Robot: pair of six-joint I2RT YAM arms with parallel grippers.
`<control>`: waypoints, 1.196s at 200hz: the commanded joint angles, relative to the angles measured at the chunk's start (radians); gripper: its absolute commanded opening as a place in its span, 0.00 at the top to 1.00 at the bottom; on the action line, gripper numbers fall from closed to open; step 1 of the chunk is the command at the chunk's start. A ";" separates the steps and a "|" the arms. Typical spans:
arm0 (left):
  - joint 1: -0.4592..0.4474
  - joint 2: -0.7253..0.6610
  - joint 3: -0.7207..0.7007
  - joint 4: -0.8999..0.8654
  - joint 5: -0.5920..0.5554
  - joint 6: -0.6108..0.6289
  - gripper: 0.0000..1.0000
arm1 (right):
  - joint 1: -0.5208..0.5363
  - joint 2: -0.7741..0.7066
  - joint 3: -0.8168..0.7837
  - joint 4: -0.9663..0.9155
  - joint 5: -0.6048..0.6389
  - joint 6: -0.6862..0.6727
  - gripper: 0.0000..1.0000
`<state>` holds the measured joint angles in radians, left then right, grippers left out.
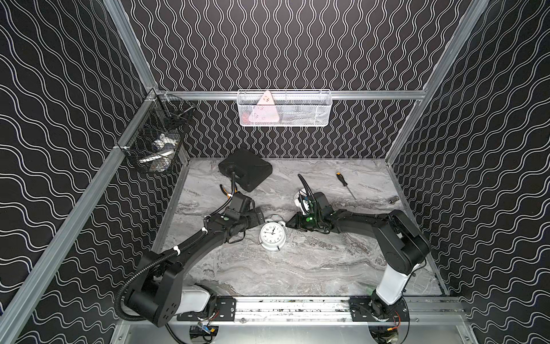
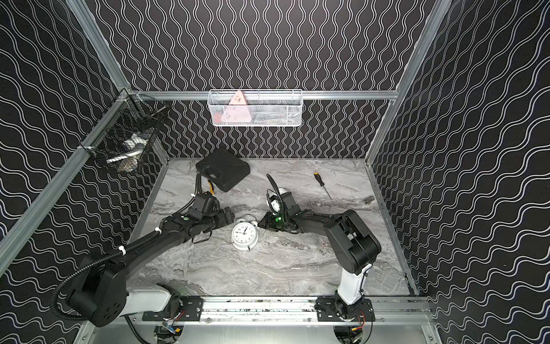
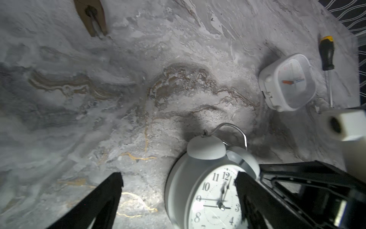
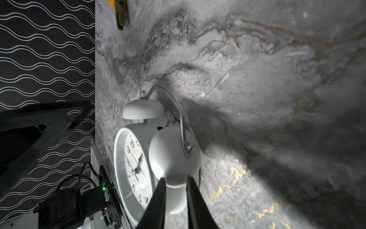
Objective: Insert the battery into the alarm
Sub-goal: Adjust the alarm at the center of the board, then reset both arms
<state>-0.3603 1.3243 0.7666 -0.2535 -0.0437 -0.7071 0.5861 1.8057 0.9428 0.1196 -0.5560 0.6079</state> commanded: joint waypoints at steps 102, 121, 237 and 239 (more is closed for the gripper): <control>0.043 -0.247 -0.385 0.805 -0.390 0.650 0.01 | -0.272 -0.490 -0.252 0.001 0.739 -0.147 0.18; 0.044 -0.216 -0.403 0.862 -0.434 0.736 0.01 | -0.293 -0.531 -0.296 0.054 0.938 -0.214 0.05; 0.247 0.304 -0.446 1.355 -0.178 0.735 0.01 | -0.611 -0.310 -0.526 0.651 0.834 -0.433 0.00; 0.252 0.311 -0.445 1.358 -0.171 0.732 0.01 | -0.612 -0.309 -0.528 0.657 0.834 -0.433 0.00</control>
<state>-0.1612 1.5627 0.3202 0.9394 -0.3233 0.0761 -0.0029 1.4731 0.4175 0.6182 0.3855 0.2321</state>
